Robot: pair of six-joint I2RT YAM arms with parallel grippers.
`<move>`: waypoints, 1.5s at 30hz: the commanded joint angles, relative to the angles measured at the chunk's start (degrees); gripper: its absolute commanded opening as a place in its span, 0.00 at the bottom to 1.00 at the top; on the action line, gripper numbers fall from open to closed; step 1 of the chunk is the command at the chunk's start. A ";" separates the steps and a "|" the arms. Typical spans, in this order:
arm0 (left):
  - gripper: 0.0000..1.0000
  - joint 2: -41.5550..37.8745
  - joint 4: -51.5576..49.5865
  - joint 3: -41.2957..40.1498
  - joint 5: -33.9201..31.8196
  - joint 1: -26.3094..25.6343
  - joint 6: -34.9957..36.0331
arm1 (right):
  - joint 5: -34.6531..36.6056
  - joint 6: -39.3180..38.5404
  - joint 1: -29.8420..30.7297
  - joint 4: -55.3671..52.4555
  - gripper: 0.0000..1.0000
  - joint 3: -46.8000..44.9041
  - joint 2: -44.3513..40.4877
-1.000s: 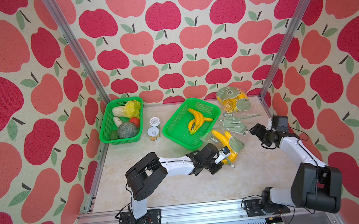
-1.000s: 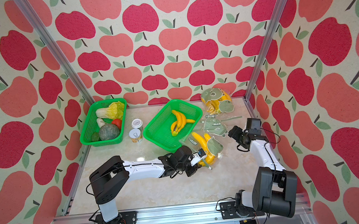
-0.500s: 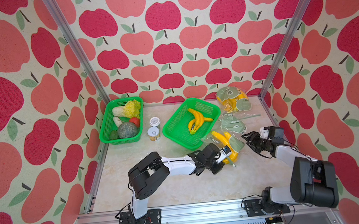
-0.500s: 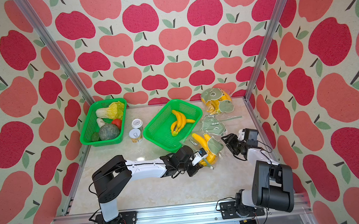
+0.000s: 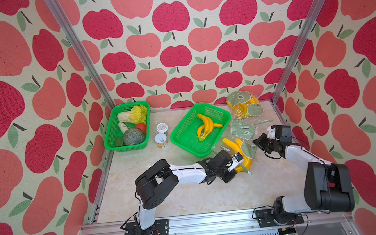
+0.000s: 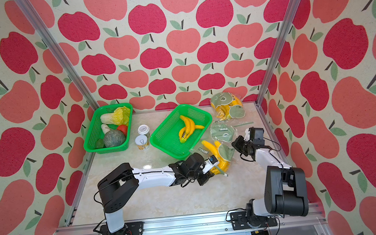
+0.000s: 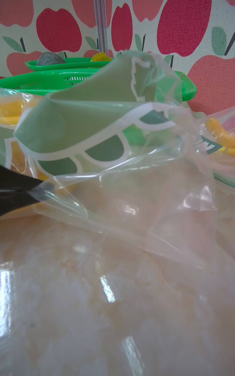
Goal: Open the zip-top bag and take out the banana
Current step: Pick up the banana from the zipper food storage bag.
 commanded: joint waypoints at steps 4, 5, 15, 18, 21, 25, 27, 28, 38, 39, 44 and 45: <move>0.13 -3.84 -0.80 -1.54 -1.28 -0.38 -0.46 | 12.21 -8.10 0.22 -8.69 0.00 4.07 -4.80; 0.13 -4.16 -0.72 -2.06 -1.31 -0.37 -0.35 | 12.33 -8.37 0.08 -8.92 0.00 4.36 -5.15; 0.13 -9.44 -4.14 -6.59 -1.94 -0.69 3.98 | 12.44 -8.72 -0.16 -10.17 0.00 6.41 -5.57; 0.13 -11.17 -5.88 -7.78 -1.24 -1.16 4.75 | 12.94 -8.79 -0.31 -10.92 0.00 6.94 -5.91; 0.13 -13.76 -8.61 -9.06 -1.40 -2.12 5.34 | 13.94 -8.17 -1.29 -12.45 0.00 7.54 -6.10; 0.13 -19.43 -10.77 -12.46 -0.31 -4.55 5.51 | 12.55 -6.80 -4.51 -13.25 0.00 7.50 -5.79; 0.13 -21.61 -12.93 -13.20 -0.15 -6.04 5.52 | 12.04 -6.96 -5.54 -13.27 0.00 7.50 -5.64; 0.13 -22.58 -14.33 -13.34 -0.01 -6.83 5.39 | 11.96 -7.10 -5.70 -13.24 0.00 7.46 -5.48; 0.13 -31.43 -24.76 -11.98 1.50 -12.58 4.47 | 12.19 -7.33 -6.23 -13.43 0.00 6.85 -4.69; 0.13 -32.83 -25.68 -11.48 1.42 -12.73 4.48 | 12.32 -7.41 -6.23 -13.45 0.00 6.68 -4.67; 0.14 -41.44 -29.81 -9.77 3.08 -11.94 6.86 | 12.58 -7.36 -6.23 -13.66 0.00 5.94 -4.70; 0.14 -42.91 -31.52 -9.07 2.96 -11.33 7.52 | 12.54 -7.33 -6.23 -13.84 0.00 5.88 -4.62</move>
